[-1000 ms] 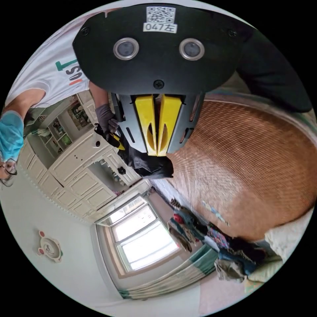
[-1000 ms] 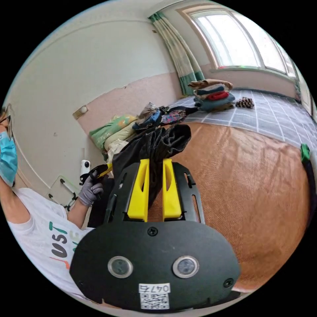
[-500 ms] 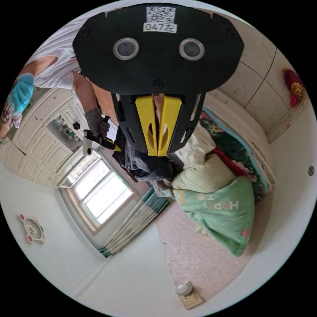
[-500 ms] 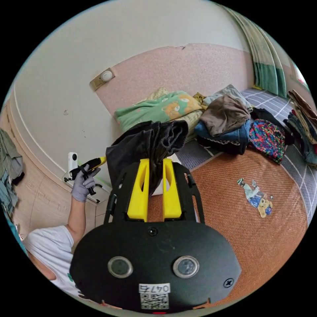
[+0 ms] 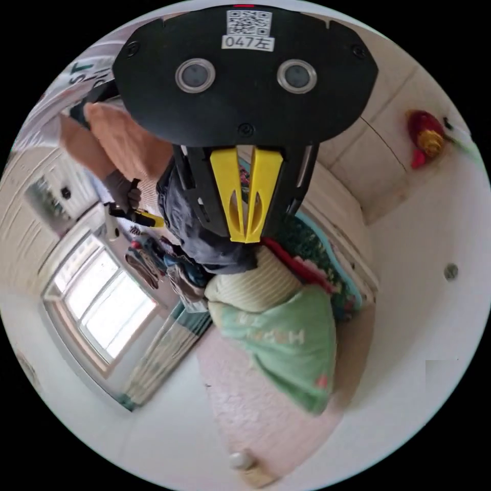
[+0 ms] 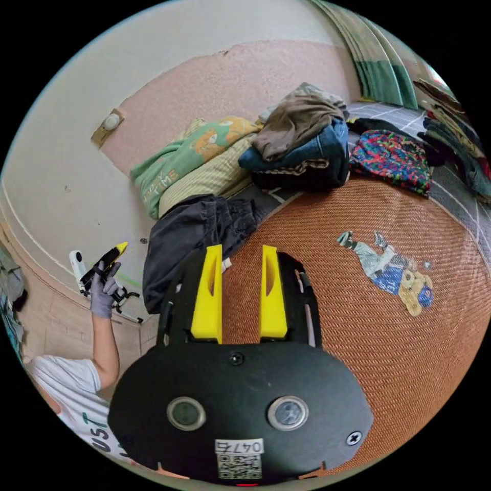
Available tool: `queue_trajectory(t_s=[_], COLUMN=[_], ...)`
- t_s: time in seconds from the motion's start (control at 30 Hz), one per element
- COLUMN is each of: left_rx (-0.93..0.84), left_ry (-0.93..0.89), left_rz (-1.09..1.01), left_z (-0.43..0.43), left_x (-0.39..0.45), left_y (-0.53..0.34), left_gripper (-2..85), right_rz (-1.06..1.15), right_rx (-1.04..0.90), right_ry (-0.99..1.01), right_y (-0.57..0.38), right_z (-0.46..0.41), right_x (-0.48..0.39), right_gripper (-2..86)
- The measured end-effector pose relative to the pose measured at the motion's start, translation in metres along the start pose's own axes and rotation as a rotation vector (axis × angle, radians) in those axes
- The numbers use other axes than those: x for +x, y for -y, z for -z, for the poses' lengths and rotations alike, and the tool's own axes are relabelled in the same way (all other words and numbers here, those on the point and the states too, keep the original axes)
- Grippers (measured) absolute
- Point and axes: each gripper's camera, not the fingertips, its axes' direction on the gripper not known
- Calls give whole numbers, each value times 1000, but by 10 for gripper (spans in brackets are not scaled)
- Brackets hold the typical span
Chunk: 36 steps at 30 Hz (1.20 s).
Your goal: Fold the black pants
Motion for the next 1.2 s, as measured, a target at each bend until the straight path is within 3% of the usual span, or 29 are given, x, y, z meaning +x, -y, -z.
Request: queue_trajectory(t_s=[0.1, 0.23, 0.33, 0.43, 0.5, 0.57, 0.63, 0.73, 0.83, 0.9, 1.0, 1.2], left_rx=[42, 14, -172, -343, -283, -181, -44, 144, 168, 142, 65, -93], left_ry=[-1, 103, 204, 210, 149, 170, 173, 16, -221, -428, -537, -641], left_rz=[-166, -172, -117, -19, 63, 45, -14, -143, -283, -350, -368, -342], left_z=[4, -56, -137, -196, -176, -134, -79, -19, -54, -128, -232, -370], left_x=[93, 137, 127, 102, 102, 128, 173, 275, 384, 459, 530, 540], left_y=[25, 58, 76, 63, 54, 51, 46, 34, 21, 5, -28, -112], left_gripper=[-10, -10, -10, -10, -10, -10, -10, -10, -10, -10, -10, -10], right_rz=[68, 198, 263, 210, 153, 182, 269, 353, 343, 293, 222, 190], right_rx=[65, 102, 72, -128, -175, 28, 193, 406, 485, 455, 377, 257], right_ry=[25, 109, 132, 113, 165, 281, 276, 171, 32, -44, -131, -306], right_y=[-16, -3, 15, 20, 12, -10, -38, -113, -197, -241, -296, -350], right_z=[31, 35, 7, -60, -74, -16, 47, 135, 176, 184, 195, 221], right_x=[-18, -74, -106, -93, -77, -74, -83, -89, -76, -61, -37, -17], right_gripper=[35, 23, 7, -6, -10, -12, -12, -12, -12, -11, -11, -7])
